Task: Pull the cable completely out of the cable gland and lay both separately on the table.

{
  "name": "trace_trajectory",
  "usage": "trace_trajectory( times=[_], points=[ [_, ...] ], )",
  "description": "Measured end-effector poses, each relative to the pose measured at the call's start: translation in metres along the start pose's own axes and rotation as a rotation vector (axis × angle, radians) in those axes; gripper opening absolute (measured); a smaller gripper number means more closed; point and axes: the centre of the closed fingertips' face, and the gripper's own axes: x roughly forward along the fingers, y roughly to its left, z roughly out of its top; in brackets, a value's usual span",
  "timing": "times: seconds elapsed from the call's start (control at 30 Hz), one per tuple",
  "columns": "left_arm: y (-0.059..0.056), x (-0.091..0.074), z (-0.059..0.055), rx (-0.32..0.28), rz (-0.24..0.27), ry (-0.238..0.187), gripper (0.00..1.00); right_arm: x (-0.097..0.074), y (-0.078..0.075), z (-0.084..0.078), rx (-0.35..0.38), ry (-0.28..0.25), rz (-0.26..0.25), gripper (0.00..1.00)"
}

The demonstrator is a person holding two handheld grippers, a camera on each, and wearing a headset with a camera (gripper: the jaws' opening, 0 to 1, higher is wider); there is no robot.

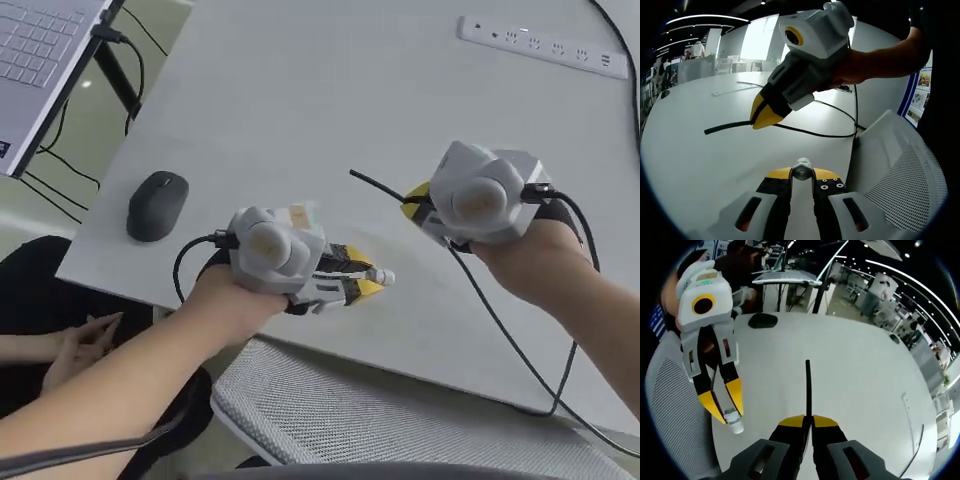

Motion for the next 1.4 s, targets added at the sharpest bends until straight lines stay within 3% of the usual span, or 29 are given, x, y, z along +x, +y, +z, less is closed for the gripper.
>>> trace_trajectory(
  times=[0.37, 0.73, 1.13, 1.3, 1.4],
  points=[
    [0.009, 0.000, -0.017, -0.028, 0.007, 0.017, 0.16, 0.036, 0.014, 0.024, -0.103, 0.009, 0.079, 0.00],
    [0.024, 0.004, -0.028, -0.057, 0.023, 0.020, 0.16, 0.065, 0.024, 0.029, -0.146, 0.025, 0.136, 0.00],
    [0.031, 0.007, -0.043, -0.067, 0.038, 0.038, 0.16, 0.074, 0.026, 0.024, -0.137, 0.035, 0.153, 0.00],
    [0.030, 0.007, -0.050, -0.030, 0.039, 0.075, 0.16, 0.076, 0.030, 0.024, -0.124, 0.032, 0.162, 0.00],
    [0.030, 0.006, -0.050, -0.025, 0.040, 0.071, 0.16, 0.078, 0.030, 0.022, -0.130, 0.034, 0.161, 0.00]
  ],
)
